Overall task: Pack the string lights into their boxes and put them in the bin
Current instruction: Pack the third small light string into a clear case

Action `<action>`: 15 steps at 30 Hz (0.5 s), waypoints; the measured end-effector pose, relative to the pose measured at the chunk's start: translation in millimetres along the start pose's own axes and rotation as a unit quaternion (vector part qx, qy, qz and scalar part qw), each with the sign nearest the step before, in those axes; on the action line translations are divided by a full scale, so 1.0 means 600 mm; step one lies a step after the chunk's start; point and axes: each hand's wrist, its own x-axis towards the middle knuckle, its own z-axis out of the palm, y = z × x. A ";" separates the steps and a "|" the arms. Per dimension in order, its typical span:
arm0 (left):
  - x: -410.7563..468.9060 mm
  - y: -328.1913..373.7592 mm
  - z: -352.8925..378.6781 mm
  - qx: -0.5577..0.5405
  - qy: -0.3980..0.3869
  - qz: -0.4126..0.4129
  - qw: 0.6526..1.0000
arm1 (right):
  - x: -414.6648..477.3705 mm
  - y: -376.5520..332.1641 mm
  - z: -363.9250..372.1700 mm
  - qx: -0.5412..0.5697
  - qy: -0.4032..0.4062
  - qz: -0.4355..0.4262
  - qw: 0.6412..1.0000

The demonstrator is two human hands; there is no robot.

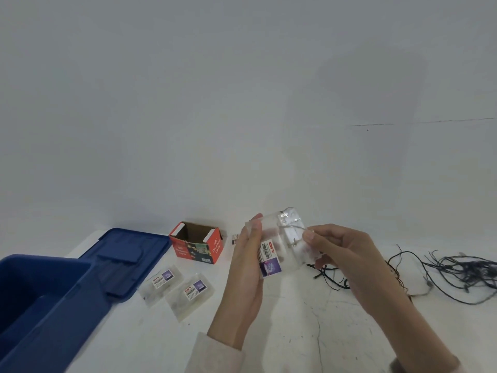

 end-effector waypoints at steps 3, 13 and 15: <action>-0.003 -0.006 0.004 0.008 0.013 -0.002 1.000 | 0.002 0.004 -0.002 -0.025 0.010 0.013 1.000; -0.007 -0.020 0.007 0.042 0.017 -0.016 0.999 | 0.006 0.007 -0.002 -0.025 -0.043 0.035 0.998; -0.007 -0.020 0.012 0.046 0.032 -0.008 0.998 | 0.003 0.012 0.007 -0.021 -0.036 0.025 0.999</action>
